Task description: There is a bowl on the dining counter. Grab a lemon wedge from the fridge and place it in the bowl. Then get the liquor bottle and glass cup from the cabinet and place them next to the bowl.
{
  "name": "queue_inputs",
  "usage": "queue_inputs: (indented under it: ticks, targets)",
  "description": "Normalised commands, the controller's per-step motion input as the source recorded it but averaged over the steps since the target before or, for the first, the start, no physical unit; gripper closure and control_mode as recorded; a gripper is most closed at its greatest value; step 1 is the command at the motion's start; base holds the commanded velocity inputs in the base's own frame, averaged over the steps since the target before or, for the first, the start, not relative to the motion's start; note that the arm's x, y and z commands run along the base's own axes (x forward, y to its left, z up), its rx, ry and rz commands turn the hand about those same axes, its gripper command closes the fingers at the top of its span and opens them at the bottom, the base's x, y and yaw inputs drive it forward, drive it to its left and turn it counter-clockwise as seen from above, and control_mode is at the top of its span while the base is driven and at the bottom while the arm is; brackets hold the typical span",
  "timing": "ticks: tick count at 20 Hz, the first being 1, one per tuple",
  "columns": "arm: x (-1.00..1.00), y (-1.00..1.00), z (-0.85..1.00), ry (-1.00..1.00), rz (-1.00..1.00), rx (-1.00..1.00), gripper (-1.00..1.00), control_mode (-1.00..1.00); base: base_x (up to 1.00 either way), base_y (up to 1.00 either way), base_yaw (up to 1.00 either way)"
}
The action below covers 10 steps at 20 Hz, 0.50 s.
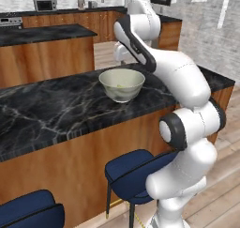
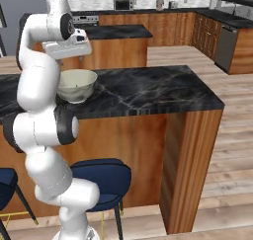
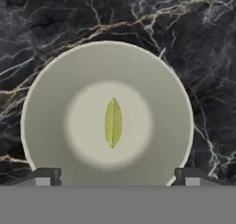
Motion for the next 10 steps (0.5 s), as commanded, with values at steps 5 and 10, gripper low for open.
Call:
queue_inputs:
  ticks: [5, 10]
  targets:
    - [-1.00, -0.59, -0.12, -0.59, 0.00, 0.19, -1.00, -1.00, 0.00, 0.00, 0.00]
    - [-1.00, -0.43, 0.00, -0.49, -0.01, 0.21, -1.00, -1.00, 0.00, 0.00, 0.00]
